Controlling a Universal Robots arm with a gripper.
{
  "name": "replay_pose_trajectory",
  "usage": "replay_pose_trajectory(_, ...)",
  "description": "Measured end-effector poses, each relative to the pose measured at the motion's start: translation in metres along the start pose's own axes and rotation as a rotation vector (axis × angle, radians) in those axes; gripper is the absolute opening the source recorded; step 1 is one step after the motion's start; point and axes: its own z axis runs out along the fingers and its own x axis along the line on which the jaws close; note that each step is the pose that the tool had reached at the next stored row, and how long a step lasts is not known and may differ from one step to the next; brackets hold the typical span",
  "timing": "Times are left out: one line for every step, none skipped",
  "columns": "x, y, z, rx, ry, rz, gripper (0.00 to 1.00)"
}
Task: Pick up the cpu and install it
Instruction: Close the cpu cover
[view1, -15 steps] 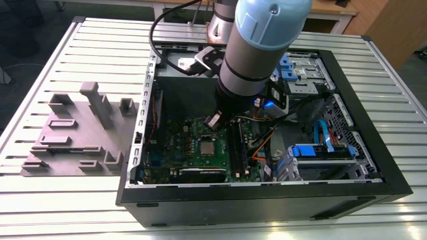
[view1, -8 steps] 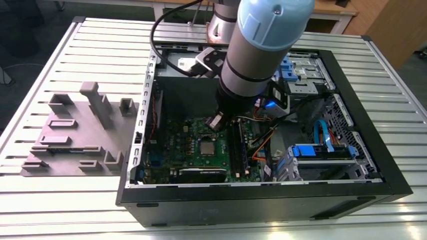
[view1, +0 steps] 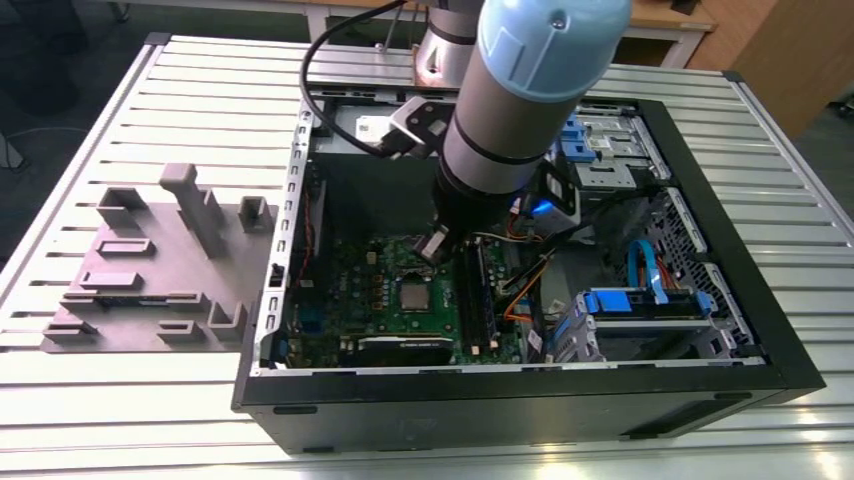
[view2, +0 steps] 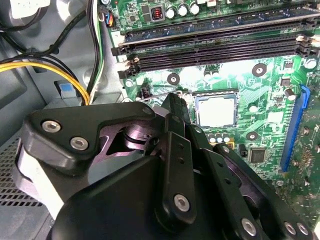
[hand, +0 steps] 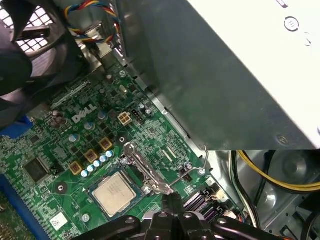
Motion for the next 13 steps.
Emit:
replay_pose_trajectory(0.0,-0.0002,0.0,-0.0004,0.0008,-0.005,0.1)
replay_pose_trajectory(-0.0001,-0.0005,0.0,-0.0007,0.0012,-0.009,0.1)
replay_pose_trajectory(-0.0002,-0.0007,0.0,-0.001,0.0017,-0.012,0.1)
replay_pose_trajectory(-0.0003,-0.0009,-0.0001,-0.0013,0.0023,-0.016,0.1)
replay_pose_trajectory(-0.0003,-0.0011,-0.0001,-0.0015,0.0029,-0.019,0.1)
replay_pose_trajectory(-0.0003,-0.0012,-0.0002,-0.0017,0.0035,-0.022,0.1)
replay_pose_trajectory(-0.0003,-0.0012,-0.0002,-0.0017,0.0035,-0.023,0.1)
replay_pose_trajectory(-0.0003,-0.0012,-0.0001,-0.0018,0.0035,-0.023,0.1)
replay_pose_trajectory(-0.0003,-0.0013,-0.0001,-0.0018,0.0036,-0.023,0.1)
replay_pose_trajectory(-0.0003,-0.0013,-0.0001,-0.0018,0.0035,-0.023,0.1)
replay_pose_trajectory(-0.0002,-0.0013,-0.0001,-0.0018,0.0035,-0.023,0.1)
replay_pose_trajectory(-0.0001,-0.0014,-0.0001,-0.0019,0.0037,-0.024,0.1)
replay_pose_trajectory(-0.0001,-0.0015,-0.0001,-0.002,0.0039,-0.026,0.1)
